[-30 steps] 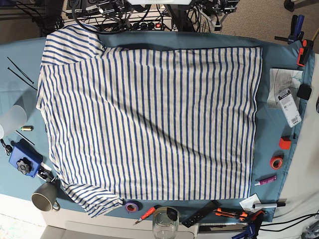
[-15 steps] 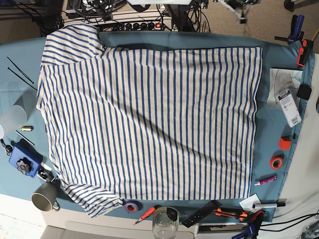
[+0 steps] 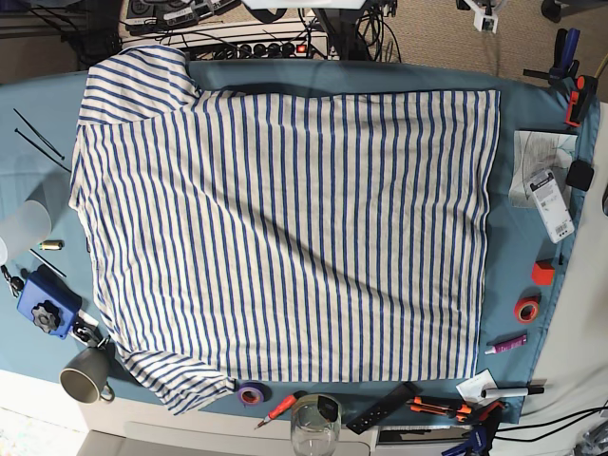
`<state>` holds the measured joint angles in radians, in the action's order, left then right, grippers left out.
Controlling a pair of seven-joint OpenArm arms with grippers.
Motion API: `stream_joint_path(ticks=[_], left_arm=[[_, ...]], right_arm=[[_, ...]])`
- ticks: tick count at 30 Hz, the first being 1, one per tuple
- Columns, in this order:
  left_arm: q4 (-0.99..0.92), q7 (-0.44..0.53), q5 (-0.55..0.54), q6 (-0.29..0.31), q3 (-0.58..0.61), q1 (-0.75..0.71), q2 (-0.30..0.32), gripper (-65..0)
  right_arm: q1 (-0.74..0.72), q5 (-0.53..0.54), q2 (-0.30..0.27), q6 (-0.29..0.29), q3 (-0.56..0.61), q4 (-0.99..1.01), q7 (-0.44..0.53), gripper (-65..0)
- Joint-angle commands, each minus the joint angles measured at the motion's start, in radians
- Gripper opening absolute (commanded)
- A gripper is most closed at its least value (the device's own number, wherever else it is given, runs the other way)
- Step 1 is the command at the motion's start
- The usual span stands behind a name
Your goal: Fold the T-shirt properly
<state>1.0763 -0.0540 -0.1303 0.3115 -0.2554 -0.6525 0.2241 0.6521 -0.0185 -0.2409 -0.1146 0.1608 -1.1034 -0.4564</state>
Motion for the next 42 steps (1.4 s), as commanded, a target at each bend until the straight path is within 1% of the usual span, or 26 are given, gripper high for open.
stream_joint_path(ticks=[1, 5, 8, 10, 13, 17, 22, 24, 27, 30, 36, 39, 40, 41, 42], left_arm=[[0.046, 0.010, -0.006, 0.001, -0.003, -0.037, 0.010, -65.0], [0.199, 0.010, -0.006, 0.004, -0.003, -0.130, 0.010, -65.0], [0.319, 0.010, -0.006, 0.000, -0.003, -0.190, 0.010, -65.0], [0.396, 0.009, -0.006, 0.002, -0.009, -0.224, 0.010, -65.0], [0.506, 0.001, -0.006, 0.005, -0.031, -0.267, 0.009, -65.0], [0.643, -0.074, -0.006, 0.004, -0.077, -0.301, 0.010, -65.0], [0.766, -0.159, -0.006, 0.004, -0.136, -0.304, 0.010, -65.0], [0.818, -0.195, -0.006, 0.004, -0.152, -0.304, 0.009, -65.0], [0.904, -0.276, -0.005, 0.000, -0.162, -0.304, 0.009, -65.0], [0.996, -0.351, -0.005, 0.000, -0.162, -0.304, 0.009, -65.0], [1.128, -0.358, -0.005, 0.001, -0.162, -0.303, 0.009, -65.0], [1.158, -0.382, -0.005, 0.001, -0.162, -0.303, 0.009, -65.0], [1.163, -0.394, -0.005, 0.001, -0.162, -0.304, 0.009, -65.0], [1.164, -0.399, -0.005, 0.001, -0.162, -0.303, 0.009, -65.0], [1.164, -0.399, -0.005, 0.001, -0.162, -0.303, 0.009, -65.0]], right_arm=[[0.034, 0.003, -0.008, 0.008, -0.006, -0.045, -0.002, -65.0], [0.131, 0.003, -0.008, 0.019, -0.042, -0.215, -0.046, -65.0], [0.207, 0.004, -0.008, 0.019, -0.095, -0.365, -0.075, -65.0], [0.258, 0.005, -0.008, 0.019, -0.136, -0.468, -0.078, -65.0], [0.323, 0.050, -0.008, 0.018, -0.198, -0.617, -0.082, -65.0], [0.375, 0.109, -0.008, 0.018, -0.266, -0.797, -0.134, -65.0], [0.387, 0.116, -0.008, 0.018, -0.299, -0.970, -0.222, -65.0], [0.387, 0.115, -0.008, 0.018, -0.300, -1.025, -0.238, -65.0], [0.387, 0.114, -0.008, 0.018, -0.299, -1.095, -0.261, -65.0], [0.386, 0.083, -0.008, 0.018, -0.299, -1.159, -0.285, -65.0], [0.372, -0.074, -0.003, 0.018, -0.299, -1.233, -0.296, -65.0], [0.358, -0.090, -0.003, 0.018, -0.299, -1.234, -0.295, -64.9], [0.356, -0.090, -0.003, 0.018, -0.299, -1.234, -0.291, -63.5], [0.356, -0.090, -0.003, 0.018, -0.299, -1.234, -0.291, -60.7], [0.356, -0.090, -0.003, 0.018, -0.299, -1.234, -0.288, -56.2]])
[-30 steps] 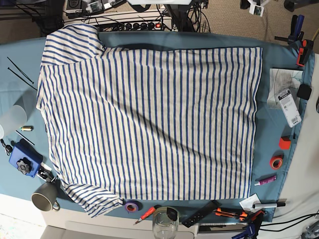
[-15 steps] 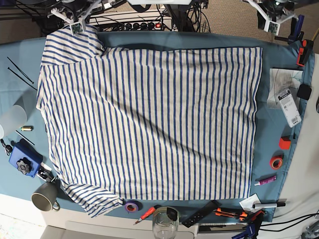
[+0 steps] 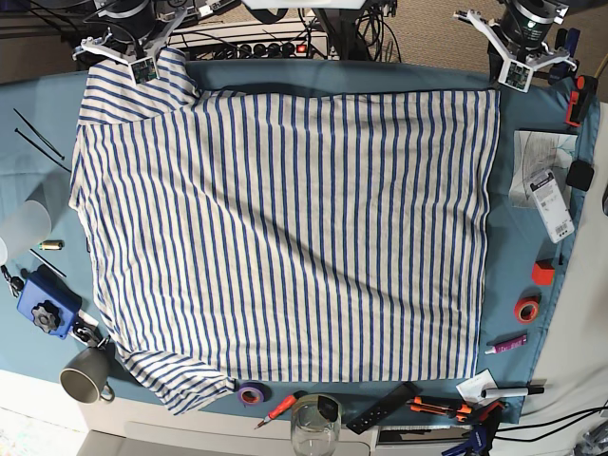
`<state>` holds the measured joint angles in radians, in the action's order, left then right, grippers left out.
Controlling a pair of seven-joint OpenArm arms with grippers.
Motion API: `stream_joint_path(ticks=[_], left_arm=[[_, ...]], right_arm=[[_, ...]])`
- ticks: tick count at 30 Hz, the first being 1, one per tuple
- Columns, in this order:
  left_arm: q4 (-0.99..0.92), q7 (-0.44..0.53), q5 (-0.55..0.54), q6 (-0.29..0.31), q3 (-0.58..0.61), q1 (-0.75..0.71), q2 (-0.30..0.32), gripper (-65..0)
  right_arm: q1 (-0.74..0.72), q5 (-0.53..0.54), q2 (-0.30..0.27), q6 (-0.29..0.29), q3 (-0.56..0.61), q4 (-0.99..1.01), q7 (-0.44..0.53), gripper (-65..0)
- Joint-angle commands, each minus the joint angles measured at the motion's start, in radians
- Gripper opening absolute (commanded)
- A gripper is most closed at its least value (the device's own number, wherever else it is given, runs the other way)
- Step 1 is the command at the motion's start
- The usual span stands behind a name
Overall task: Fold the T-shirt properly
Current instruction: 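Move both grippers to the shirt's shoulder corners and grasp them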
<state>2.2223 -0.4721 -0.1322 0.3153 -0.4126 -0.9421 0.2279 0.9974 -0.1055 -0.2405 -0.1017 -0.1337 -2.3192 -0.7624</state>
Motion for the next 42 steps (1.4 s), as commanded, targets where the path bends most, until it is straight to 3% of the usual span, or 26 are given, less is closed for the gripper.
stream_joint_path(ticks=[1, 3, 4, 7, 9, 13, 17, 22, 24, 28, 30, 34, 42], left_arm=[[0.018, 0.019, -0.003, -0.003, -0.005, -0.014, 0.005, -65.0], [0.018, 0.019, -0.003, -0.003, -0.005, -0.014, 0.005, -65.0], [0.018, 0.019, -0.004, -0.003, -0.005, -0.014, 0.005, -60.8], [0.018, 0.019, -0.003, -0.003, -0.005, -0.010, 0.005, -45.3], [0.018, 0.020, -0.004, -0.003, -0.005, -0.010, 0.005, -40.2], [0.018, 0.020, -0.003, -0.003, -0.005, -0.008, 0.005, -40.1], [0.018, 0.023, -0.003, -0.003, -0.005, -0.005, 0.006, -40.1], [0.018, 0.023, -0.003, -0.003, -0.005, -0.005, 0.006, -40.1], [0.018, 0.023, -0.004, -0.003, -0.005, -0.002, 0.005, -40.1], [0.018, 0.024, -0.004, -0.003, -0.005, -0.002, 0.005, -40.1], [0.018, 0.024, -0.004, -0.003, -0.005, -0.002, 0.005, -40.1], [0.018, 0.024, -0.004, -0.003, -0.005, -0.002, 0.005, -40.1], [0.018, 0.023, -0.004, -0.003, -0.005, 0.000, 0.005, -40.1]], right_arm=[[0.010, -0.003, -0.003, 0.005, -0.005, -0.018, 0.031, -50.5], [0.010, -0.004, -0.003, 0.006, -0.005, -0.018, 0.041, -39.1], [0.010, -0.003, -0.003, 0.011, -0.005, -0.018, 0.042, -36.2], [-0.009, -0.028, -0.002, 0.079, -0.005, -0.018, 0.040, -35.9], [-0.034, -0.047, 0.003, 0.126, -0.005, -0.018, 0.022, -35.9], [-0.090, -0.050, 0.010, 0.212, -0.006, -0.017, -0.079, -35.9], [-0.120, -0.049, 0.011, 0.214, -0.057, -0.016, -0.089, -35.9], [-0.154, 0.026, 0.010, 0.210, -0.227, 0.027, -0.057, -35.9], [-0.179, 0.088, 0.010, 0.177, -0.301, 0.081, -0.056, -35.9], [-0.240, 0.216, 0.010, 0.023, -0.410, 0.211, -0.071, -35.9], [-0.267, 0.301, 0.011, -0.050, -0.441, 0.262, -0.089, -35.9], [-0.299, 0.411, 0.011, -0.143, -0.451, 0.343, -0.106, -35.9], [-0.303, 0.457, 0.011, -0.164, -0.451, 0.452, -0.066, -35.9]])
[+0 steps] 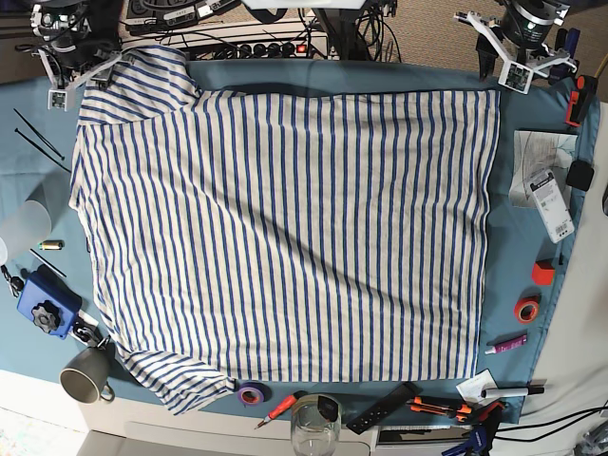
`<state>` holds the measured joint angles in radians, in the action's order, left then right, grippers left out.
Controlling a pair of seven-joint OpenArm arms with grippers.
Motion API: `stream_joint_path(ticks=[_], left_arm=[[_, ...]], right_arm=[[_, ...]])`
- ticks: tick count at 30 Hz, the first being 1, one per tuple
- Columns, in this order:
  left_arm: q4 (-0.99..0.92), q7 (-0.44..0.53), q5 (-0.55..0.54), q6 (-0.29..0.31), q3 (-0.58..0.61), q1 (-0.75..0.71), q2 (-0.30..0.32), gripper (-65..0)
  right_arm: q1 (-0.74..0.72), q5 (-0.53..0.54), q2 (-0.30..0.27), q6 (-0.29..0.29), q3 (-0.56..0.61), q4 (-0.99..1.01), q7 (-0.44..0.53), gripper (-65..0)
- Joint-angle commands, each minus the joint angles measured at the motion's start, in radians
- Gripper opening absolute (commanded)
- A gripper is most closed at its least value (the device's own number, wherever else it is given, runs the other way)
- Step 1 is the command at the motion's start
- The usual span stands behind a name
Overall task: Fold the T-shirt properly
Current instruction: 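Move both grippers to the shirt's shoulder corners and grasp them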
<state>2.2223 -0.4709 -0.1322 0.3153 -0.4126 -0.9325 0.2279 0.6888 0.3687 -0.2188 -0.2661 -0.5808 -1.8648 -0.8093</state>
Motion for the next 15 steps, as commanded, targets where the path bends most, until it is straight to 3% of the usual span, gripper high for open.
stream_joint_path(ticks=[1, 6, 8, 15], left_arm=[[0.018, 0.022, -0.004, -0.002, -0.005, -0.005, 0.005, -40.1], [0.018, 0.022, -0.004, 0.000, -0.005, 0.021, 0.005, -40.1], [0.018, 0.022, -0.004, 0.000, -0.005, 0.022, 0.005, -40.1], [0.018, 0.019, -0.039, 0.000, -0.005, 0.037, 0.005, -40.1]], right_arm=[[0.005, -0.017, -0.011, -0.006, -0.004, 0.015, -0.006, -35.9], [-0.028, 0.070, -0.011, -0.084, -0.004, 0.094, -0.051, -35.9], [-0.035, 0.117, -0.011, -0.089, -0.004, 0.114, -0.082, -35.9], [-0.035, 0.129, -0.011, -0.091, -0.004, 0.123, -0.111, -35.9]])
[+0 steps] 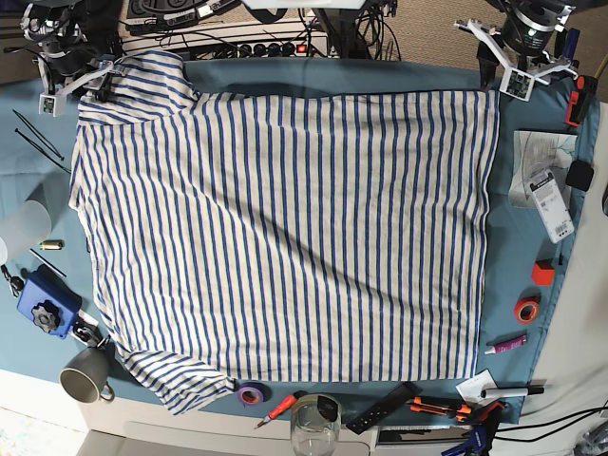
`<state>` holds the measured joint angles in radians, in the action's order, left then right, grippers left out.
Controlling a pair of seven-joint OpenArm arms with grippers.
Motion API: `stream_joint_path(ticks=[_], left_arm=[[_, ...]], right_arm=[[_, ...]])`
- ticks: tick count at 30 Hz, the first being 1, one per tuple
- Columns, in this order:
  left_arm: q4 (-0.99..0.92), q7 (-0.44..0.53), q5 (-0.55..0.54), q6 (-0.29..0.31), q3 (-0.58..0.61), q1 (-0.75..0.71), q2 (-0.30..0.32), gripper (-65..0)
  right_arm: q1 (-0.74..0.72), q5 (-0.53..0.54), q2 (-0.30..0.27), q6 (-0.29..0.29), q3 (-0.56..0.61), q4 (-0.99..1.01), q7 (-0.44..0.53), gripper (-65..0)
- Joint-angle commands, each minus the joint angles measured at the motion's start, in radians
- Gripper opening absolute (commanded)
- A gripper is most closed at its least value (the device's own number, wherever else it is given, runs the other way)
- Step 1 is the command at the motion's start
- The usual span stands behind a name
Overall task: Fold the T-shirt properly
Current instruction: 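Move both grippers to the shirt's shoulder corners and grasp them, then lift the shoulder corners with both grippers and pull them apart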
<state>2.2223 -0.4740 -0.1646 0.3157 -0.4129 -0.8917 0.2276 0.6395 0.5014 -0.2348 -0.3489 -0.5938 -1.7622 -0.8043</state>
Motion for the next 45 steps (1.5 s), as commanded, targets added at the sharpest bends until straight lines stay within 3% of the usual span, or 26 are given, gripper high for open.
stream_joint_path(ticks=[1, 5, 7, 11, 16, 26, 29, 33, 36, 45], left_arm=[[0.018, 0.016, -0.045, 0.000, -0.003, 0.006, 0.006, -40.1], [0.016, -0.100, -0.170, -0.005, -0.002, 0.084, 0.005, -40.1], [0.000, -0.147, -0.164, -0.010, -0.002, 0.130, 0.006, -40.1], [-0.075, -0.176, -0.104, -0.084, -0.002, 0.185, 0.006, -40.0], [-0.180, -0.275, -0.122, -0.116, -0.002, 0.208, 0.005, -33.6], [-0.208, -0.286, -0.254, -0.108, -0.002, 0.211, 0.005, -33.7], [-0.208, -0.286, -0.291, -0.108, -0.002, 0.211, 0.005, -42.0], [-0.208, -0.283, -0.344, -0.109, -0.002, 0.211, 0.005, -64.1], [-0.208, -0.274, -0.345, -0.109, -0.002, 0.211, 0.005, -65.0], [-0.150, -0.278, -0.299, -0.109, -0.003, 0.211, 0.005, -65.0]], right_arm=[[0.014, 0.000, 0.005, -0.008, 0.009, 0.021, -0.122, -35.9], [0.014, 0.000, 0.005, -0.008, 0.009, 0.021, -0.131, -35.9], [0.014, -0.001, 0.005, -0.011, 0.009, 0.021, -0.133, -35.9], [0.014, -0.001, 0.005, -0.012, 0.009, 0.021, -0.141, -35.9], [0.014, -0.001, 0.005, -0.014, 0.009, 0.021, -0.143, -35.9], [0.014, 0.000, 0.005, -0.029, 0.009, 0.021, -0.143, -36.0], [0.014, 0.000, 0.005, -0.029, 0.009, 0.021, -0.139, -39.0], [0.014, 0.000, 0.005, -0.029, 0.009, 0.021, -0.138, -54.8], [0.014, 0.000, 0.005, -0.029, 0.009, 0.020, -0.138, -65.0], [0.014, 0.000, 0.005, -0.029, 0.009, -0.080, -0.161, -65.0]])
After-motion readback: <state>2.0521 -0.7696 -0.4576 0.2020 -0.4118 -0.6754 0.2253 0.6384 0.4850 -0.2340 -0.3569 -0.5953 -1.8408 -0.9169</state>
